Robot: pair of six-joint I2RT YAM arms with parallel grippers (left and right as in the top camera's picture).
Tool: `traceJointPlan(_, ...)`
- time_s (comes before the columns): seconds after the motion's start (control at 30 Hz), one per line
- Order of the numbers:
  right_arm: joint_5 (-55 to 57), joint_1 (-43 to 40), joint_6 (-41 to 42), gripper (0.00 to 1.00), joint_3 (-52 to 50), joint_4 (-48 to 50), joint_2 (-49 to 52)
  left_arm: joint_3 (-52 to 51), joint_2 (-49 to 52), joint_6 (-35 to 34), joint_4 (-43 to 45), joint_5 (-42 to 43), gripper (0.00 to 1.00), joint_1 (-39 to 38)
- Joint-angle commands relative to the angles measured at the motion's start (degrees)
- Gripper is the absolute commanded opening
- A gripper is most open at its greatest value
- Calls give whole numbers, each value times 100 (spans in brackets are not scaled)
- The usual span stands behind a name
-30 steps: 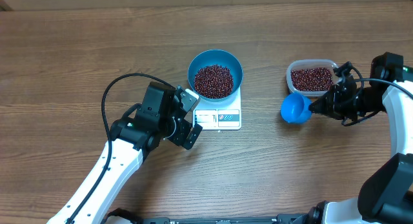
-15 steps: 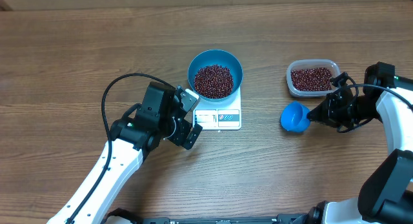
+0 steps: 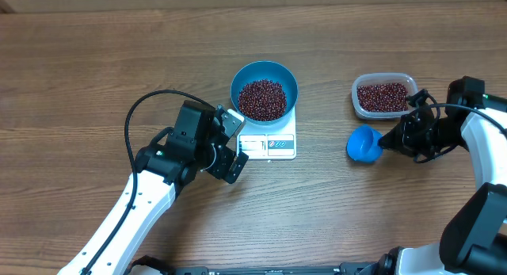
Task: Scoop item into bowl and weigh 150g on scale
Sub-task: 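Lower the blue scoop onto the table right of the scale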
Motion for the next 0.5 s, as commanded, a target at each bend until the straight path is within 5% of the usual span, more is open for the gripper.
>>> traceJointPlan(0.0, 57, -26, 136, 4, -186, 116, -83, 138, -4, -81, 17, -31, 100, 20)
traceJointPlan(0.13, 72, -28, 160, 6, -216, 131, -83, 138, -4, -81, 15, -31, 100, 20)
traceJointPlan(0.47, 555, -188, 643, 44, -214, 271, -83, 138, -4, -81, 15, -33, 100, 20)
